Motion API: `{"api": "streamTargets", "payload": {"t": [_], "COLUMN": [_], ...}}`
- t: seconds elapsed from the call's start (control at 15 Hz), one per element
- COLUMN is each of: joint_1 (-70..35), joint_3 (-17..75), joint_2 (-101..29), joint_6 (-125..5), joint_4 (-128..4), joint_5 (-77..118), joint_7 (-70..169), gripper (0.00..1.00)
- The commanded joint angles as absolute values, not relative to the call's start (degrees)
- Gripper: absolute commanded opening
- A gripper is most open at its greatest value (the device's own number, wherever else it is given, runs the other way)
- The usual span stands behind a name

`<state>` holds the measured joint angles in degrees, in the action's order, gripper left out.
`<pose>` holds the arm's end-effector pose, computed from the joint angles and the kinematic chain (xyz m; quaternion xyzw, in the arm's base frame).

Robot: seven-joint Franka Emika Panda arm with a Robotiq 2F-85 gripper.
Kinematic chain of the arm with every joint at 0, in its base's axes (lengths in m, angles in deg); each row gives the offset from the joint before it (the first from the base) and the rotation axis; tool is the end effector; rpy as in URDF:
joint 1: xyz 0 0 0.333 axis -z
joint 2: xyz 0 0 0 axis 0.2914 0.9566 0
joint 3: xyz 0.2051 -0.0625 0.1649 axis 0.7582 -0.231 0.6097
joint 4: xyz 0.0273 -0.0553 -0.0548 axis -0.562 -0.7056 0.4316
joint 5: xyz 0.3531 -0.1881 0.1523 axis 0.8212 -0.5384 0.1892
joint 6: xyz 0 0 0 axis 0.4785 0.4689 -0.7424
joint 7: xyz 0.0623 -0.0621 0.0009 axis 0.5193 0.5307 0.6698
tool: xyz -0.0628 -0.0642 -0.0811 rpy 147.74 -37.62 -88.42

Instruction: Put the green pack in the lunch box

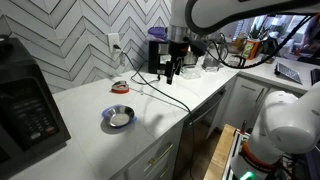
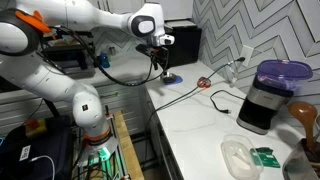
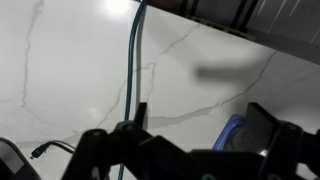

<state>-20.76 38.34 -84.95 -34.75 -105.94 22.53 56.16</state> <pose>0.4453 0.0715 0.4720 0.9945 0.0895 0.0477 0.0267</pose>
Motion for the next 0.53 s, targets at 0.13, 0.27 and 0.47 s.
{"api": "streamTargets", "payload": {"t": [0.13,0.27,0.47], "joint_1": [-21.25,-19.45,-14.27], "joint_3": [37.96,37.20,33.37], "joint_2": [-84.89,-84.08,-82.19], "joint_6": [-34.66,-36.02,-38.51], "joint_4": [-105.85,-105.50,-104.07], "joint_5": [22.29,21.24,19.54], "joint_7": [55.93,54.43,51.47], "gripper": [1.00,1.00,1.00]}}
